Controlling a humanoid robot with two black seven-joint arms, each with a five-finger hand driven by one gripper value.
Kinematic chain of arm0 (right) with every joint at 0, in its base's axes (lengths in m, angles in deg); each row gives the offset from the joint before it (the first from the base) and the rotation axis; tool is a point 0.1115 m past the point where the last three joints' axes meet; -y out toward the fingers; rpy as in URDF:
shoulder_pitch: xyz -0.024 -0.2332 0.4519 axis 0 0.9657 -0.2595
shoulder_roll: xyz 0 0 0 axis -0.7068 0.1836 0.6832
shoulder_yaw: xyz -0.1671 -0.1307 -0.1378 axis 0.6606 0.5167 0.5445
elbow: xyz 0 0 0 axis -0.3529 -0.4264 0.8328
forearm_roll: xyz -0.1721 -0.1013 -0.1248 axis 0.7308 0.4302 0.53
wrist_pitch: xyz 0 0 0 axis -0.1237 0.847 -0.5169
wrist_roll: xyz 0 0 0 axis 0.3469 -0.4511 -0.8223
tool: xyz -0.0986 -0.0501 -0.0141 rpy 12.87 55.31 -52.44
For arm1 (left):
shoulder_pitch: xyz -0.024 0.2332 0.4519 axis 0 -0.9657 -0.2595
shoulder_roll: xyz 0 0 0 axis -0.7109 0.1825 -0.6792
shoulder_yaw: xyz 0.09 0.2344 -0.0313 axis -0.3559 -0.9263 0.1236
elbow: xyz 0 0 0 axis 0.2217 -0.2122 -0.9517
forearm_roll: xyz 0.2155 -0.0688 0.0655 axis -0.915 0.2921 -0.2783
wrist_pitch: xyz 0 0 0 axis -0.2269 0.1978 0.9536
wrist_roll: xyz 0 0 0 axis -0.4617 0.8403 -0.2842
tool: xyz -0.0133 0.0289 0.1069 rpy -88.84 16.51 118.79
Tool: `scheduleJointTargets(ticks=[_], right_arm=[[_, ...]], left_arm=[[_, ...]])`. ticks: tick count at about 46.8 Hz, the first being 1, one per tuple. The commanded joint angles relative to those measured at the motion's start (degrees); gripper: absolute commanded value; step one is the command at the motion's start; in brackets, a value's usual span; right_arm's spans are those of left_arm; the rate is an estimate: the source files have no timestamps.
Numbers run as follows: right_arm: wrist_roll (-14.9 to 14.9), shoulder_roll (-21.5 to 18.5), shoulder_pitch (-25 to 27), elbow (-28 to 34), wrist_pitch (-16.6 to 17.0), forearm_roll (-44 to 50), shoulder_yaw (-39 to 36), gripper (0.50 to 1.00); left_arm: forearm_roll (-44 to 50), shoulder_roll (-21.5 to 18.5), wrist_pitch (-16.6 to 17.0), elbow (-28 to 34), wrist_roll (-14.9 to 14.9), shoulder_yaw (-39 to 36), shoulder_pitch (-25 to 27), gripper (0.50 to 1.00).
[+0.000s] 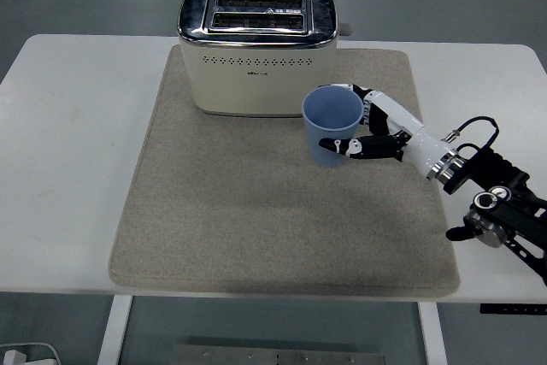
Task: Put the water cup in front of the bread machine
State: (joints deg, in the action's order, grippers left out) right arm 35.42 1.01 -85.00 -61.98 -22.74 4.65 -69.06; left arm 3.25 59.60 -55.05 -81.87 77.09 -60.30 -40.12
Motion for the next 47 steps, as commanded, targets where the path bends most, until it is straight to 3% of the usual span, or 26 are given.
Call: scheduleJointTargets(ticks=[1, 12, 20, 28, 29, 30, 32, 36, 42, 47], right_arm=[[0.00, -2.89, -0.19, 0.74, -0.51, 0.18, 0.26, 0.500], [-0.27, -9.92, -3.00, 6.01, -2.88, 0.62, 3.33, 0.500], [-0.18, -14.93, -4.41, 11.90, -2.53, 0.80, 3.42, 0.500], [-0.18, -17.83, -5.11, 13.92, -2.70, 0.45, 2.98, 0.500], [-0.18, -18.10, -5.11, 13.93, -2.71, 0.44, 2.90, 0.529], [-0.18, -18.45, -5.11, 13.93, -2.62, 0.36, 2.81, 0.608], [-0.18, -18.80, -5.03, 14.01, -2.62, 0.36, 2.81, 0.717], [-0.18, -19.15, -5.02, 14.63, -2.71, 0.53, 2.89, 0.860], [0.17, -19.51, -4.94, 15.68, -2.79, 0.53, 3.07, 0.909], [0.35, -19.42, -5.02, 15.77, -2.88, 0.62, 2.98, 0.913]], left_arm=[[0.00, 0.00, 0.04, 0.00, 0.00, 0.04, 0.00, 1.000], [0.00, 0.00, -0.05, 0.00, 0.00, -0.05, 0.00, 1.000], [0.00, 0.00, 0.04, 0.00, 0.00, -0.05, 0.00, 1.000], [0.00, 0.00, -0.05, -0.09, 0.00, 0.04, 0.00, 1.000], [0.00, 0.00, -0.05, 0.00, 0.00, -0.05, 0.00, 1.000], [0.00, 0.00, 0.04, 0.00, 0.00, -0.05, 0.00, 1.000], [0.00, 0.00, 0.04, 0.00, 0.00, -0.05, 0.00, 1.000], [0.00, 0.00, 0.04, 0.00, 0.00, -0.05, 0.00, 1.000], [0.00, 0.00, 0.04, 0.00, 0.00, -0.05, 0.00, 1.000], [0.00, 0.00, 0.04, 0.00, 0.00, -0.05, 0.00, 1.000]])
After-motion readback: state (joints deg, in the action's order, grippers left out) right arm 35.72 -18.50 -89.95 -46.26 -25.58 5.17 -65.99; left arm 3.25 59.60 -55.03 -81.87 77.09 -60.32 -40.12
